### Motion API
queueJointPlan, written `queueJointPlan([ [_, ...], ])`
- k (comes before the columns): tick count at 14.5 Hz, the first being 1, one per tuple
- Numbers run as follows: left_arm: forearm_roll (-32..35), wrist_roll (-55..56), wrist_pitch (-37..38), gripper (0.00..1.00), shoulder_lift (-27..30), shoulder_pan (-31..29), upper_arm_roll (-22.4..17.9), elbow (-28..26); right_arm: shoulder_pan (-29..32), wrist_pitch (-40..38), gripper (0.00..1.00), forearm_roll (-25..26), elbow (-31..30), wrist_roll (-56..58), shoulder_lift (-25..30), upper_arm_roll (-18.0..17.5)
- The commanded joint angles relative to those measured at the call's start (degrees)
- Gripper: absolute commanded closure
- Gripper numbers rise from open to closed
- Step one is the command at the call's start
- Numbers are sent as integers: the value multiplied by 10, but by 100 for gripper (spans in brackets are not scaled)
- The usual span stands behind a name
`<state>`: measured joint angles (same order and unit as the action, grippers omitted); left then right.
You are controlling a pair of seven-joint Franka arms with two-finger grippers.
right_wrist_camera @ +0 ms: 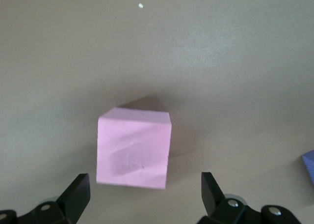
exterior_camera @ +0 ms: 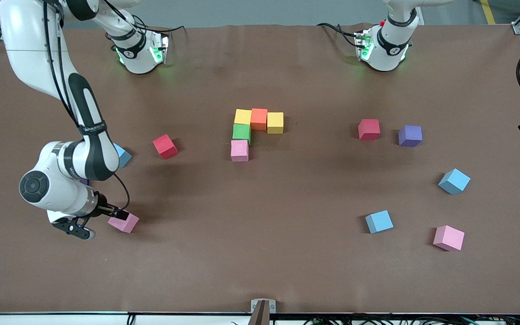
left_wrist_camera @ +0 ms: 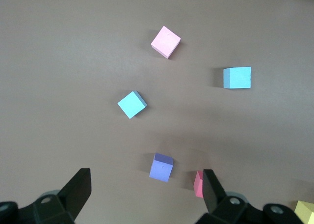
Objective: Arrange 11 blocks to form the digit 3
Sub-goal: 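Grasp and lift the second pink block with the right gripper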
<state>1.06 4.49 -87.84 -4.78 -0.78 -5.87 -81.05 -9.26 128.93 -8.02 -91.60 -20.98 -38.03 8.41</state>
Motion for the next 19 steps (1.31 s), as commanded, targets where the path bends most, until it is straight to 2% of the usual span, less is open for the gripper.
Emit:
queueJointPlan([
  [1, 10, -3, 6, 0, 7, 4, 0, -1, -1, -4, 0, -5, 42, -36, -24, -6],
  [4, 10, -3, 6, 0, 6, 4, 1, -1, -16, -6, 0, 0, 49, -75, -32, -7],
  [8, 9, 0, 6, 0, 6, 4, 1, -1, -10, -6, 0, 12, 73, -72, -63, -6],
  [13, 9, -1, 6, 0, 5, 4, 1, -1, -4, -10, 0, 46, 77, -70, -59, -5],
  [19, 10, -3, 7, 0, 7, 3, -1, -1, -3, -19, 0, 45, 88, -71, -59, -5],
])
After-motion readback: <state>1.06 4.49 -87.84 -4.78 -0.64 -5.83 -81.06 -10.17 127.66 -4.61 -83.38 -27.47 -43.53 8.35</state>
